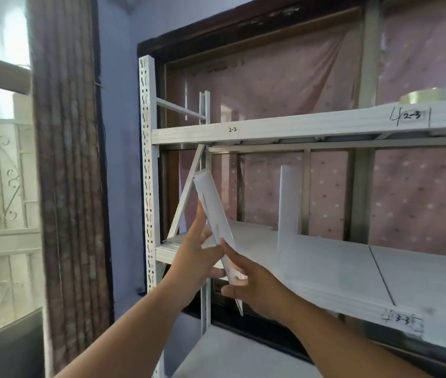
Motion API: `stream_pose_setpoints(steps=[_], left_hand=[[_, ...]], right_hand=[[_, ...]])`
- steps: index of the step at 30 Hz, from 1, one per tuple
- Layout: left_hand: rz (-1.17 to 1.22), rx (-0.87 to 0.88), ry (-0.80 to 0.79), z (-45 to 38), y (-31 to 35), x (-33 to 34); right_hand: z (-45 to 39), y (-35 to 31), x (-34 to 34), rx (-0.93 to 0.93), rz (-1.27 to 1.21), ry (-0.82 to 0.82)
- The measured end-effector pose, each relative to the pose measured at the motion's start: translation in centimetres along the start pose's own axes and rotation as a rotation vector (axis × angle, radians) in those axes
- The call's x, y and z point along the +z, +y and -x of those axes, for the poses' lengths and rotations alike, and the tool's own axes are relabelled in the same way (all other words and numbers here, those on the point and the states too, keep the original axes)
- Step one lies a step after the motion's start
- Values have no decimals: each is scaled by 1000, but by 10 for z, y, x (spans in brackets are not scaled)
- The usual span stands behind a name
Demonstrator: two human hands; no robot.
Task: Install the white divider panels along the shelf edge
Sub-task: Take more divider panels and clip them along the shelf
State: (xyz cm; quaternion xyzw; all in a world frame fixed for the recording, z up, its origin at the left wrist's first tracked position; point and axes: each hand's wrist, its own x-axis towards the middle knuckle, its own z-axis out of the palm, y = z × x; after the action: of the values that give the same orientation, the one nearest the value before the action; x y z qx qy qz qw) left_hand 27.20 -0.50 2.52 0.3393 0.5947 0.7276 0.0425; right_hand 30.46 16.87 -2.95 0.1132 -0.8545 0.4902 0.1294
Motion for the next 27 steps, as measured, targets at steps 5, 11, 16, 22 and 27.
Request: stream_pose_setpoints(steps=[5, 11, 16, 22, 27], left_hand=[[-75, -11, -8, 13, 7, 9], [-137, -4, 10, 43, 33, 35], [-159, 3, 46, 84, 63, 72], [-226, -6, 80, 139, 94, 138], [-245, 25, 72, 179, 116, 202]], right_hand=[[26, -6, 5, 2, -1, 38], [59, -22, 5, -20, -47, 56], [100, -42, -5, -57, -84, 21], [171, -57, -29, -93, -184, -15], [234, -64, -65, -108, -182, 7]])
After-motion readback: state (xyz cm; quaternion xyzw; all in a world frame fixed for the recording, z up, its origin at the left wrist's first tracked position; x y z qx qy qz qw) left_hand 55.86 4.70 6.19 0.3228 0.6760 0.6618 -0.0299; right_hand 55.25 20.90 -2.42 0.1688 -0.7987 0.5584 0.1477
